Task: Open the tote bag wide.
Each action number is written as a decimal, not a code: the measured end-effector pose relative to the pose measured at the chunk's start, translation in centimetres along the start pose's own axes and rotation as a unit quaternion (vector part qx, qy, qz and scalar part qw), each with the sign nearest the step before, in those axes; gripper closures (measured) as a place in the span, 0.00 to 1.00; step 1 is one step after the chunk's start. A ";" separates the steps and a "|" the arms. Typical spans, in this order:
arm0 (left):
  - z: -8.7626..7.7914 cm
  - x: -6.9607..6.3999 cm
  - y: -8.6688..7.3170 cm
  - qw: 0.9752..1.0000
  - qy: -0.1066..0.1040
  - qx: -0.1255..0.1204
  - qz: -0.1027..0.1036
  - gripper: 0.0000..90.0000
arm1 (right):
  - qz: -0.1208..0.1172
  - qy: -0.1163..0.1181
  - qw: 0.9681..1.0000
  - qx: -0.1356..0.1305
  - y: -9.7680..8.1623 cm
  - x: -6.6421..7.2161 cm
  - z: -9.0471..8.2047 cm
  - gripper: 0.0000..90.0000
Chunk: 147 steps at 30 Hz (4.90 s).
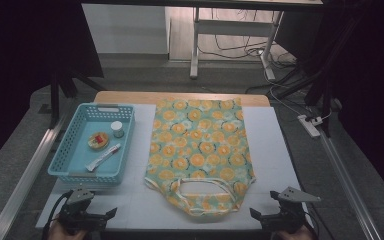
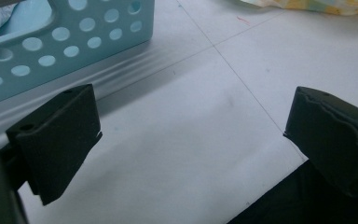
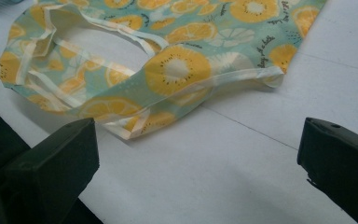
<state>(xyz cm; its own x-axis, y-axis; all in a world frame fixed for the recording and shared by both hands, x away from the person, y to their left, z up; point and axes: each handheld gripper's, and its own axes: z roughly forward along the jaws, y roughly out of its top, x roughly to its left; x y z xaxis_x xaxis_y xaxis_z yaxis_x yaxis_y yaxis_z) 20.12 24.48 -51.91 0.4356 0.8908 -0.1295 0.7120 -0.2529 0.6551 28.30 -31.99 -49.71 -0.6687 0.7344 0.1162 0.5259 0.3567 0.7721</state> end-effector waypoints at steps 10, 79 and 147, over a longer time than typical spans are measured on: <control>0.0 0.2 0.0 1.000 -0.006 0.003 -0.009 0.03 | 0.001 0.004 1.000 0.004 0.1 0.0 0.2 0.00; 0.6 0.5 0.5 1.000 0.006 -0.009 0.010 0.00 | -0.139 0.107 0.983 0.046 3.8 6.7 5.1 0.00; 0.5 0.8 0.4 1.000 0.001 -0.011 0.001 0.00 | -0.142 0.202 0.965 0.087 9.9 5.7 10.0 1.00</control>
<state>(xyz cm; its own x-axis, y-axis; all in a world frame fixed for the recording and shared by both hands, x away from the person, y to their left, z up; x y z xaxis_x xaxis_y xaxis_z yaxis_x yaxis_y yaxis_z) 21.06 24.86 -52.11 0.4354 0.8912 -0.1275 0.6989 -0.2454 0.6718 34.93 -18.52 -47.60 -0.9307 0.3200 0.1769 0.3482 0.6277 0.6963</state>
